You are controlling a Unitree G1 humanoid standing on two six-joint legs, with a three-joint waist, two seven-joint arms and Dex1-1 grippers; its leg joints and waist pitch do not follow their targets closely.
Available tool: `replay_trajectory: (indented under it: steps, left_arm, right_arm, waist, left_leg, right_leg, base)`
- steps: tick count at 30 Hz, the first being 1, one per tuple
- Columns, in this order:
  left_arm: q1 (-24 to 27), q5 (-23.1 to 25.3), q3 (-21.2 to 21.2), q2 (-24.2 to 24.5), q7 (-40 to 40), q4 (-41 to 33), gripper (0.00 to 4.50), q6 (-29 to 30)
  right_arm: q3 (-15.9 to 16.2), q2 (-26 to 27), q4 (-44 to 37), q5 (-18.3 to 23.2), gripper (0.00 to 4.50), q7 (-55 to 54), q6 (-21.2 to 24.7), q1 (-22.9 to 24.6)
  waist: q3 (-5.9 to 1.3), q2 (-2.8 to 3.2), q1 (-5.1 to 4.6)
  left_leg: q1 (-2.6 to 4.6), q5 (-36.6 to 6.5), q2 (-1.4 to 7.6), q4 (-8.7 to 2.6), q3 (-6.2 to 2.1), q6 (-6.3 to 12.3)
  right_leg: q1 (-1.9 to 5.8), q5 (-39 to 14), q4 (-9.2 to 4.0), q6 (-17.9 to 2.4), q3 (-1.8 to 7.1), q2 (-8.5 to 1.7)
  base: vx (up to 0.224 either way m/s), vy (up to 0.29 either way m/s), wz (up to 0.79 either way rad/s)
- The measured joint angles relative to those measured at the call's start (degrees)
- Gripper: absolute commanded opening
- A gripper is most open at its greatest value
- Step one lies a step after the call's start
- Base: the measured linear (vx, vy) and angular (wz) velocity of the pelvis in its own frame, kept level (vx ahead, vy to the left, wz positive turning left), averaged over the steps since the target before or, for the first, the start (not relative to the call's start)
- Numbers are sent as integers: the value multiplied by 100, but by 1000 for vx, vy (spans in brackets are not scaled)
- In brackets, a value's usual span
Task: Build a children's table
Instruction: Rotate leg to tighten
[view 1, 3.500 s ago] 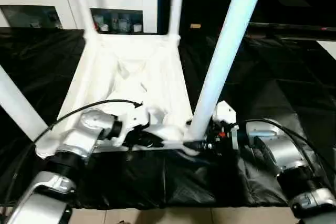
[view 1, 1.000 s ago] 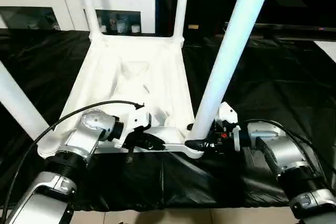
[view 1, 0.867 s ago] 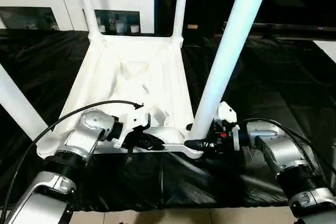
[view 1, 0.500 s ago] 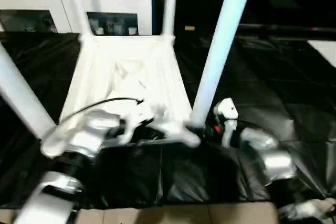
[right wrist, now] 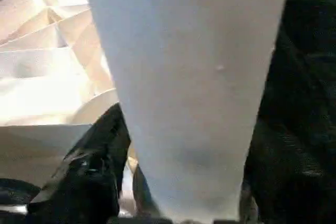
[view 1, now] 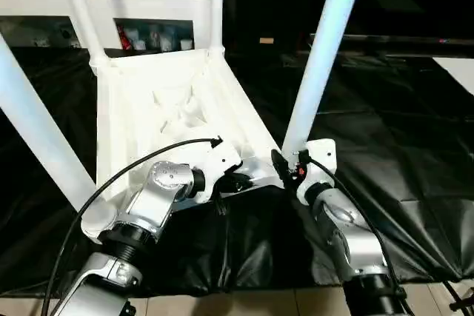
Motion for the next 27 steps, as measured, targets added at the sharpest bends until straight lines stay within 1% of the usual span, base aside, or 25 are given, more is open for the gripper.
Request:
replay_trajectory:
  steps: [1,4,6,9,10,11,13,16,18,20,22,23,24,26,27]
  left_arm:
    - [0,-22,0,41,-52,-4,0,-35]
    - [17,-101,3,147,-184,-19,0,-122]
    - [25,-118,6,218,-266,-20,0,-208]
    - [25,-227,22,469,-631,9,0,-374]
    - [25,-274,23,548,-812,27,0,-437]
    - [23,-293,30,590,-930,52,0,-488]
    - [8,-397,38,734,-1227,158,0,-650]
    - [-7,-547,38,906,-1637,296,0,-822]
    - [-23,-566,35,958,-1809,354,0,-899]
    - [-48,-603,-5,1014,-1981,417,0,-949]
    - [-74,-612,-33,1068,-2110,464,0,-1014]
    - [-84,-612,-41,1081,-2137,485,0,-1034]
    - [-89,-614,-48,1086,-2170,497,0,-1050]
    - [-93,-625,-69,1107,-2256,525,0,-1108]
    - [-103,-637,-86,1116,-2268,551,0,-1132]
  right_arm:
    - [0,-110,38,106,350,236,35,-51]
    - [91,-416,49,252,350,910,102,-106]
    - [114,-525,52,316,350,1162,130,-125]
    - [374,-1012,222,352,350,2082,66,-294]
    - [453,-1202,239,373,350,2481,64,-330]
    - [482,-1284,274,393,350,2717,47,-351]
    - [660,-1600,418,417,350,3376,-10,-514]
    - [827,-1886,584,518,350,4181,-42,-683]
    - [879,-1973,692,551,323,4516,-52,-770]
    - [975,-2052,802,586,323,4852,-67,-870]
    - [1047,-2138,967,596,294,5193,-108,-998]
    - [1059,-2143,1010,603,294,5275,-129,-1016]
    - [1069,-2130,1053,610,283,5320,-150,-1039]
    - [1098,-2096,1132,611,278,5413,-180,-1084]
    - [1112,-2086,1168,611,258,5461,-180,-1115]
  waist:
    - [4,-1,-10]
    - [15,12,-15]
    - [23,23,-15]
    - [42,37,-30]
    - [47,32,-28]
    - [48,29,-25]
    - [51,30,-25]
    - [54,23,-23]
    - [55,22,2]
    - [55,22,47]
    - [55,21,99]
    - [56,19,124]
    - [56,19,138]
    - [56,19,155]
    - [56,19,160]
  left_leg:
    - [-2,0,0,-3,0,0]
    - [-3,0,3,-12,-1,0]
    - [-3,1,6,-19,-1,1]
    - [-4,1,7,-14,-1,2]
    - [-6,1,7,-14,-1,2]
    - [-5,2,8,-12,-1,2]
    - [-9,1,6,-8,1,5]
    - [-10,17,8,-6,1,37]
    - [-10,17,10,-4,1,38]
    - [-12,15,12,8,2,43]
    - [-14,11,16,24,4,48]
    - [-14,10,17,27,4,48]
    - [-13,10,17,30,4,49]
    - [-13,11,17,34,5,48]
    - [-12,11,17,35,5,48]
  right_leg:
    - [-3,4,0,-8,-2,0]
    - [-6,3,1,-7,-6,1]
    - [-8,1,2,-7,-9,3]
    - [-10,-1,6,-9,-10,4]
    - [-10,-3,5,-11,-11,4]
    - [-10,-6,5,-11,-11,4]
    - [-10,-10,4,-15,-10,3]
    - [-10,-16,6,-24,-14,3]
    - [-10,-20,9,-32,-18,3]
    - [-9,-21,12,-34,-20,3]
    - [-9,-21,19,-34,-20,3]
    - [-9,-21,22,-34,-20,3]
    - [-9,-21,25,-34,-19,2]
    - [-9,-21,30,-34,-20,1]
    - [-8,-21,33,-34,-19,1]
  base:
    - [0,0,0]
    - [0,0,0]
    - [0,0,0]
    - [0,0,0]
    - [0,0,0]
    - [0,0,0]
    - [0,0,0]
    - [0,0,0]
    - [0,0,0]
    - [0,0,0]
    - [0,0,0]
    - [0,0,0]
    - [0,0,0]
    - [0,0,0]
    - [0,0,0]
